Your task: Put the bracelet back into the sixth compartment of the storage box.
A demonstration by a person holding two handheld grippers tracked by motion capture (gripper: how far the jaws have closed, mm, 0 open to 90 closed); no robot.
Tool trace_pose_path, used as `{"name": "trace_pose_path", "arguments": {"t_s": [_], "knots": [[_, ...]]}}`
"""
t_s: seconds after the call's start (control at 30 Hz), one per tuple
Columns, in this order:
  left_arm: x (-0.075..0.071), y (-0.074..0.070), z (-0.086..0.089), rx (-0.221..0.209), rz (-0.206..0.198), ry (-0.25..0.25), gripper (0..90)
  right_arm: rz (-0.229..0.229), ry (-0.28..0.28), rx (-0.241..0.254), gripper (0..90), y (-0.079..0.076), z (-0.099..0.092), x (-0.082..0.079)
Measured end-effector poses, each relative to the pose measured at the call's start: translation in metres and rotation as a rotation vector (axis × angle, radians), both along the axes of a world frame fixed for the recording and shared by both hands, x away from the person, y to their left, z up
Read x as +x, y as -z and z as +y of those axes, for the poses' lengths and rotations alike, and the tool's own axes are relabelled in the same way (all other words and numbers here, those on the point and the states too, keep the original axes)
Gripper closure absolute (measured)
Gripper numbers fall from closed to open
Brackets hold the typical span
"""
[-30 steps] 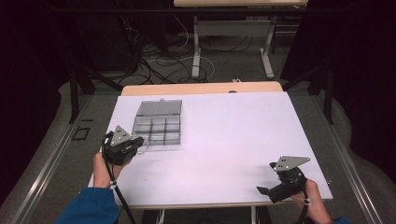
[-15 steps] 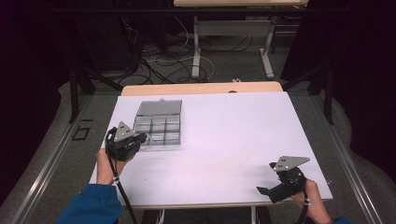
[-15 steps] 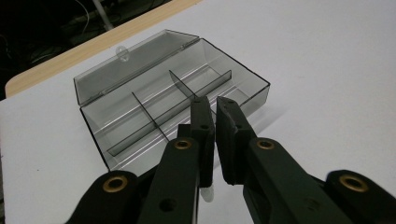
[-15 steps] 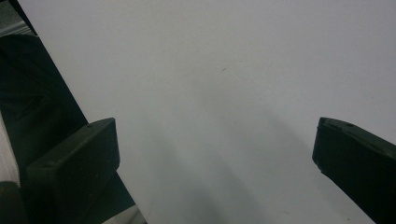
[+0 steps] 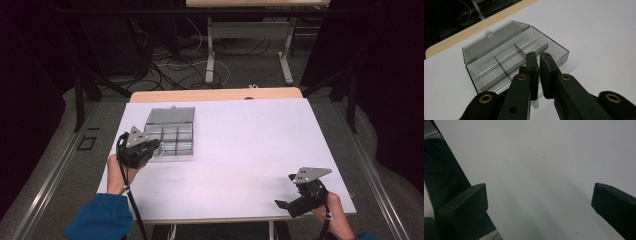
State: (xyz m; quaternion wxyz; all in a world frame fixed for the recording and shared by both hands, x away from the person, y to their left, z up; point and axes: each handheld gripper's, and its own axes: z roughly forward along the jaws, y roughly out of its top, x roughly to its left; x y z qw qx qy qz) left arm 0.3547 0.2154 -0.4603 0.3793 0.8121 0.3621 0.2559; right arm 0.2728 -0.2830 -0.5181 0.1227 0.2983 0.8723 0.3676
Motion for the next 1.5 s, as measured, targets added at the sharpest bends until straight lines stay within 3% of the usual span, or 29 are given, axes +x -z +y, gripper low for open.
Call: {"name": "trace_pose_path", "arguments": {"t_s": [1.5], "knots": [[0.028, 0.000, -0.025, 0.004, -0.012, 0.041, 86.4, -0.010, 0.007, 0.008, 0.0, 0.001, 0.000, -0.001]]}}
